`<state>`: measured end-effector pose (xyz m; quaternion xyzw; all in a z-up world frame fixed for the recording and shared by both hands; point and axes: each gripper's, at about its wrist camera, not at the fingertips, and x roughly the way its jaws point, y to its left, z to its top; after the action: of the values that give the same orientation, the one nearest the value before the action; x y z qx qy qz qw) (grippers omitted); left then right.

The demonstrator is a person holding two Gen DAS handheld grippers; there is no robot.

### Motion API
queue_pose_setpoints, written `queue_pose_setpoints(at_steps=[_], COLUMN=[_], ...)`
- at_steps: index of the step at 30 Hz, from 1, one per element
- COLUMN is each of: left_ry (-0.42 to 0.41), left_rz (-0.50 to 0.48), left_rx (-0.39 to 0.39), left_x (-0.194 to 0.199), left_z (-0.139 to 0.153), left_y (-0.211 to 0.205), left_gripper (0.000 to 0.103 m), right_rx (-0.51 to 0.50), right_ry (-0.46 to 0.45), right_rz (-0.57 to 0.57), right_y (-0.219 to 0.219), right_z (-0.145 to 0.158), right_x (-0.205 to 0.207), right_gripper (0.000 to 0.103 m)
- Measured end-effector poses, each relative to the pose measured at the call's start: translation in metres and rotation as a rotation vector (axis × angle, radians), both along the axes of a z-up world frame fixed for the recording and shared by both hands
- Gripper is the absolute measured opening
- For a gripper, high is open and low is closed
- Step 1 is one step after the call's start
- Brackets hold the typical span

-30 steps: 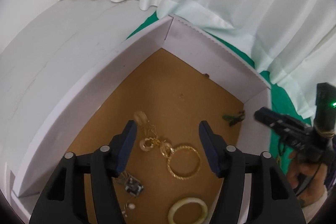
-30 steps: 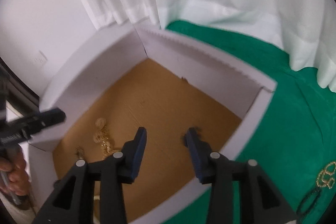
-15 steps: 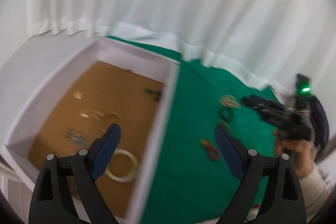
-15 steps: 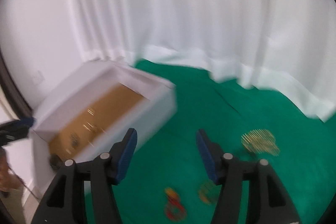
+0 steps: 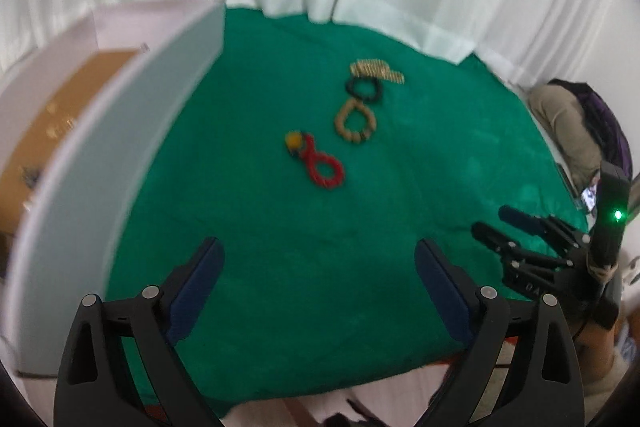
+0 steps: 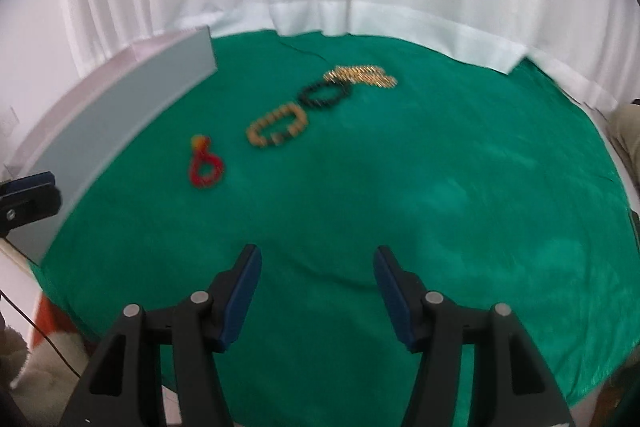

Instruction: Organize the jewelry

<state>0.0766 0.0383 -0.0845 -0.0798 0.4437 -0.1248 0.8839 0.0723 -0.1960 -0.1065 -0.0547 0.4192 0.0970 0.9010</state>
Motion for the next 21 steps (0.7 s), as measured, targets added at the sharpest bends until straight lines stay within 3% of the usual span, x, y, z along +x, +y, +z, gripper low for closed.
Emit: queue_pose_setpoints(at_steps=[9, 21], left_ry=[-0.003, 0.036], left_rz=[0.006, 0.041], left_rx=[0.099, 0.102], left_x=[-0.006, 0.006], left_z=[-0.011, -0.025], left_y=[-0.011, -0.005], left_gripper=[0.096, 0.096], right_rx=[0.038, 0.067], right_ry=[0.042, 0.063], right_rz=[-0.038, -0.007], right_y=[-0.017, -0.007], right_z=[-0.019, -0.025], right_x=[-0.014, -0.013], right_gripper=[0.060, 0.060])
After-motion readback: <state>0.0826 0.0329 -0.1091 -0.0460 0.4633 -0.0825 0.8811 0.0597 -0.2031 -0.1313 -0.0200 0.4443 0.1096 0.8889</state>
